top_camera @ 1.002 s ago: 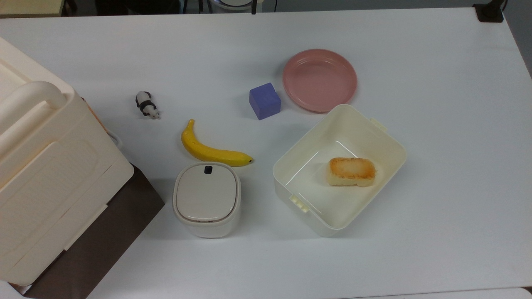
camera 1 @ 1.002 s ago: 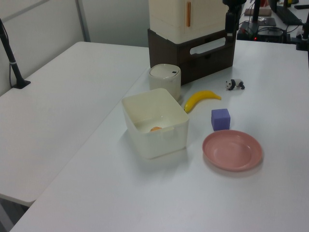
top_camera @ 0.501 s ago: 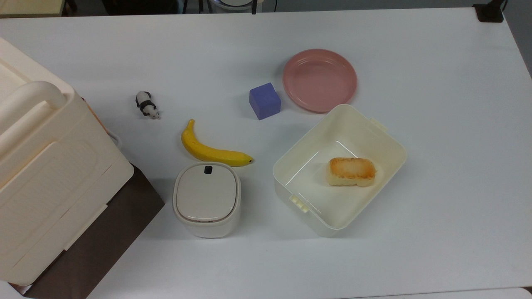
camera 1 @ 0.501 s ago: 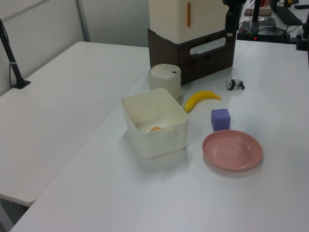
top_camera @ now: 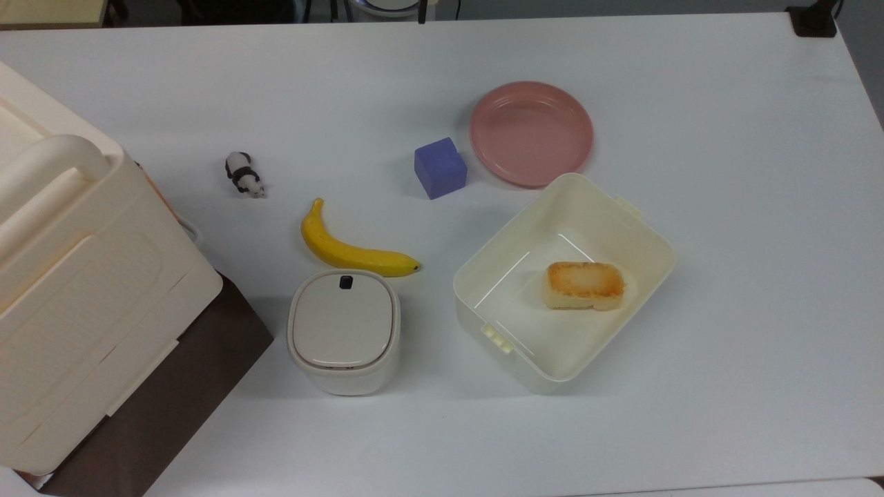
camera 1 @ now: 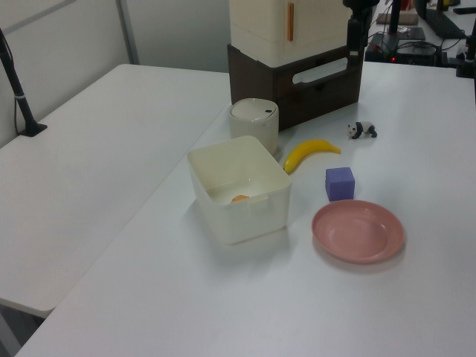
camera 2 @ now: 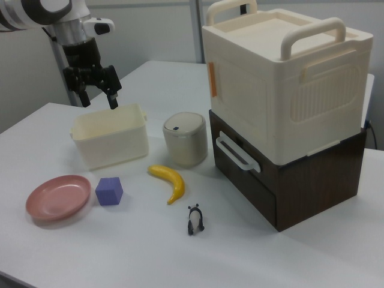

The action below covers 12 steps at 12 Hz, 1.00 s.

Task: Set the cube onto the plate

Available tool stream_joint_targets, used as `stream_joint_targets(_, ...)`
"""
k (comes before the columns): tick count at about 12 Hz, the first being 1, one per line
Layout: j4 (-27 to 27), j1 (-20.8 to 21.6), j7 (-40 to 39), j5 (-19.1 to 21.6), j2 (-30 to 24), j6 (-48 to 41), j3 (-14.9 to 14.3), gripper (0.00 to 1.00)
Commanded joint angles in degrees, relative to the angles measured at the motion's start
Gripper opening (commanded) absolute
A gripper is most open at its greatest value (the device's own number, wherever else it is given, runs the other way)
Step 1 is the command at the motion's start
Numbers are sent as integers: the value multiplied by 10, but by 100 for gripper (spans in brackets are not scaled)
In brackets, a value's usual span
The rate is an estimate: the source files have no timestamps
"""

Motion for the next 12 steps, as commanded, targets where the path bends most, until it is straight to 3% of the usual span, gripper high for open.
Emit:
stream_joint_targets(1, -6, 7, 16, -4, -10, 7, -2, 100)
stream_joint_targets(4, -6, 7, 114, 10, -10, 11, -2, 100)
stream_joint_targets(12, -4, 2, 118, 15, -7, 27, -2, 100)
